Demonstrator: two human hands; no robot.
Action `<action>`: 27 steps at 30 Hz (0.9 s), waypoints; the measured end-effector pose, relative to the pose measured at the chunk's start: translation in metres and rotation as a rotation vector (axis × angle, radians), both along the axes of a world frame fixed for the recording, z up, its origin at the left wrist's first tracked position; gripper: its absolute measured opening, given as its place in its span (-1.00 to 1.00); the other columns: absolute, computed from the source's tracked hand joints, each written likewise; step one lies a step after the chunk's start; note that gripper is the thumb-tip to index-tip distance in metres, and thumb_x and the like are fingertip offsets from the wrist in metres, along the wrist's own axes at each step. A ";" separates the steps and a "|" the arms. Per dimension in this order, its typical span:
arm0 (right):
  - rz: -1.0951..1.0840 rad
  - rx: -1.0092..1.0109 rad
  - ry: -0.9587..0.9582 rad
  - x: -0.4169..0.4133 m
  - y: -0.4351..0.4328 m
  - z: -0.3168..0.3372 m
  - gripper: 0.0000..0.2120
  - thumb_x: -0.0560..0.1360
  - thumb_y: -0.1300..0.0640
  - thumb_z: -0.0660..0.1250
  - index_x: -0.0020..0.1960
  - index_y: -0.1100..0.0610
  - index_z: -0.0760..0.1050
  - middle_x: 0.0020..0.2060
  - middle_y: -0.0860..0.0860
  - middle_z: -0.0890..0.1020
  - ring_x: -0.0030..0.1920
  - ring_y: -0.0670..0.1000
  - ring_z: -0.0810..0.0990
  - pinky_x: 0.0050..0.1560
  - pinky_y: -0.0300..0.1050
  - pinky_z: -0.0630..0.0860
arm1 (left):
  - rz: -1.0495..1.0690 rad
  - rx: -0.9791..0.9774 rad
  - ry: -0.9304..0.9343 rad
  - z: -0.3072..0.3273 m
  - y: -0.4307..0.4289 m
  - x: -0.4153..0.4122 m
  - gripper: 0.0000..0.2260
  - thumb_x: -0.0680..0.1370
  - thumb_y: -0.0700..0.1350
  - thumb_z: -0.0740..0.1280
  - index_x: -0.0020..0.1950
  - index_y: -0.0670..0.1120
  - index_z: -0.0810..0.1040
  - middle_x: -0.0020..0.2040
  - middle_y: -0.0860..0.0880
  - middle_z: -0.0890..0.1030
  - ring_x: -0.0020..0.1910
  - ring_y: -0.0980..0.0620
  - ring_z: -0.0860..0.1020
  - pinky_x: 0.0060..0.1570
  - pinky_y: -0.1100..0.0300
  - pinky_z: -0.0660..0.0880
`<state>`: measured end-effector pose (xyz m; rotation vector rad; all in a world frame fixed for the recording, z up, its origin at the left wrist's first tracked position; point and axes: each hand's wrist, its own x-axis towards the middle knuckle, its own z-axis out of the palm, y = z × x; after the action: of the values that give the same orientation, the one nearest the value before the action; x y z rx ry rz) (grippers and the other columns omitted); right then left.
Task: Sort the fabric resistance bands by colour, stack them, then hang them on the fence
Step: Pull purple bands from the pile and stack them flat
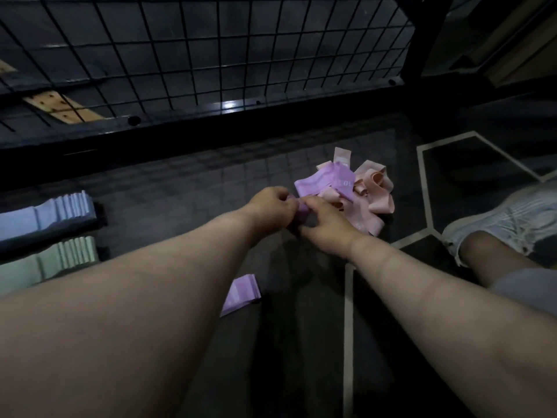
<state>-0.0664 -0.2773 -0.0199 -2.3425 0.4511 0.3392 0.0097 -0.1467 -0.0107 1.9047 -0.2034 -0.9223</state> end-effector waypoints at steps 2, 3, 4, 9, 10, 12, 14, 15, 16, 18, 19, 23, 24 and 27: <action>-0.016 0.052 0.070 -0.004 0.004 0.015 -0.74 0.46 0.11 0.47 0.13 0.08 0.59 0.02 0.01 0.65 0.06 0.00 0.60 0.15 0.01 0.54 | -0.041 0.014 -0.065 0.018 0.016 0.005 -0.83 0.54 -0.07 0.27 -0.10 -0.13 0.60 -0.20 -0.08 0.58 -0.20 -0.04 0.53 -0.10 0.05 0.56; -0.002 0.038 0.097 -0.006 0.008 0.022 -0.76 0.46 0.07 0.47 0.10 0.07 0.59 -0.01 -0.01 0.64 0.03 -0.03 0.59 0.11 -0.04 0.54 | -0.060 0.033 -0.095 0.027 0.027 0.007 -0.80 0.57 -0.10 0.24 -0.03 -0.18 0.60 -0.18 -0.12 0.59 -0.20 -0.05 0.54 -0.09 0.03 0.57; 0.020 0.010 0.111 -0.007 0.010 0.028 -0.76 0.46 0.03 0.48 0.09 0.05 0.59 -0.03 -0.04 0.64 0.00 -0.06 0.58 0.07 -0.08 0.53 | -0.075 0.045 -0.111 0.034 0.037 0.009 -0.78 0.60 -0.13 0.21 0.01 -0.22 0.60 -0.16 -0.15 0.61 -0.21 -0.06 0.56 -0.13 0.04 0.57; 0.138 -0.040 0.155 -0.019 0.033 0.055 -0.80 0.50 0.02 0.45 0.10 0.02 0.58 -0.03 -0.08 0.64 0.03 -0.07 0.62 0.10 -0.12 0.55 | -0.016 0.080 -0.191 0.066 0.096 0.017 -0.78 0.65 -0.11 0.19 0.00 -0.19 0.57 -0.11 -0.24 0.68 -0.24 -0.07 0.61 -0.19 0.05 0.58; 0.149 -0.059 0.167 -0.022 0.037 0.060 -0.79 0.50 -0.01 0.44 0.10 0.00 0.58 -0.03 -0.09 0.64 0.03 -0.08 0.62 0.09 -0.12 0.55 | 0.012 0.090 -0.221 0.071 0.106 0.017 -0.78 0.65 -0.10 0.20 0.00 -0.19 0.57 -0.12 -0.24 0.68 -0.25 -0.07 0.61 -0.16 0.01 0.61; 0.146 -0.025 0.184 -0.028 0.054 0.079 -0.78 0.52 -0.06 0.41 0.11 0.00 0.57 -0.04 -0.07 0.64 -0.01 -0.09 0.61 -0.01 -0.17 0.56 | 0.059 0.097 -0.267 0.089 0.131 0.015 -0.79 0.65 -0.09 0.22 0.02 -0.20 0.57 -0.16 -0.20 0.65 -0.26 -0.07 0.60 -0.13 -0.04 0.62; 0.093 0.073 0.170 -0.033 0.066 0.097 -0.77 0.55 -0.03 0.37 0.13 0.07 0.54 -0.03 0.03 0.64 -0.03 -0.04 0.61 -0.10 -0.23 0.51 | 0.071 0.100 -0.305 0.107 0.148 0.015 -0.82 0.65 -0.11 0.23 0.03 -0.19 0.56 -0.19 -0.16 0.62 -0.27 -0.06 0.60 -0.13 -0.05 0.62; 0.070 0.119 0.142 -0.036 0.072 0.107 -0.77 0.55 0.00 0.37 0.14 0.10 0.53 -0.01 0.07 0.64 0.00 0.00 0.62 -0.10 -0.23 0.50 | 0.081 0.100 -0.317 0.117 0.157 0.015 -0.85 0.66 -0.11 0.23 0.02 -0.16 0.55 -0.19 -0.15 0.61 -0.27 -0.05 0.60 -0.13 -0.05 0.62; 0.053 0.162 0.116 -0.039 0.079 0.118 -0.77 0.55 0.02 0.38 0.14 0.11 0.52 -0.01 0.08 0.64 0.01 0.00 0.62 -0.10 -0.25 0.51 | 0.106 0.097 -0.329 0.129 0.167 0.015 -0.86 0.66 -0.12 0.24 0.02 -0.14 0.54 -0.19 -0.15 0.60 -0.27 -0.06 0.60 -0.12 -0.06 0.62; 0.036 0.274 0.104 -0.045 0.092 0.139 -0.76 0.55 0.10 0.38 0.18 0.15 0.51 -0.04 0.01 0.65 -0.06 -0.13 0.62 -0.17 -0.38 0.54 | 0.173 0.091 -0.349 0.153 0.183 0.017 -0.88 0.65 -0.13 0.26 0.03 -0.14 0.55 -0.22 -0.13 0.60 -0.31 -0.05 0.59 -0.15 -0.05 0.63; 0.034 0.327 0.107 -0.048 0.097 0.147 -0.75 0.54 0.13 0.38 0.20 0.17 0.51 -0.05 -0.02 0.66 -0.10 -0.18 0.62 -0.19 -0.41 0.54 | 0.207 0.090 -0.356 0.164 0.191 0.018 -0.88 0.64 -0.13 0.27 0.05 -0.15 0.56 -0.24 -0.11 0.60 -0.34 -0.03 0.59 -0.19 -0.01 0.64; 0.068 0.348 0.092 -0.058 0.112 0.171 -0.80 0.51 0.08 0.41 0.12 0.07 0.58 -0.05 -0.03 0.68 0.00 -0.08 0.66 -0.03 -0.26 0.60 | 0.288 0.083 -0.379 0.208 0.222 0.016 -0.90 0.63 -0.11 0.31 -0.03 -0.09 0.59 -0.21 -0.08 0.62 -0.35 0.02 0.60 -0.38 0.16 0.63; 0.075 0.345 0.091 -0.062 0.115 0.176 -0.83 0.51 0.06 0.41 0.09 0.04 0.59 -0.07 -0.04 0.69 -0.01 -0.08 0.66 -0.01 -0.23 0.59 | 0.276 0.104 -0.397 0.217 0.229 0.015 -0.89 0.63 -0.11 0.30 -0.05 -0.07 0.58 -0.22 -0.08 0.61 -0.34 0.02 0.60 -0.39 0.16 0.62; 0.074 0.378 0.097 -0.069 0.123 0.183 -0.83 0.52 0.02 0.39 0.06 0.07 0.61 -0.13 -0.02 0.69 -0.12 -0.09 0.67 -0.11 -0.21 0.57 | 0.280 0.121 -0.408 0.241 0.250 0.010 -0.83 0.67 -0.15 0.21 -0.08 -0.07 0.53 -0.26 -0.10 0.57 -0.44 0.05 0.56 -0.53 0.25 0.53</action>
<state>-0.1358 -0.1539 0.1631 -1.9824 0.3150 0.5267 0.0195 0.1028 0.2301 2.1540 -0.1179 -0.3605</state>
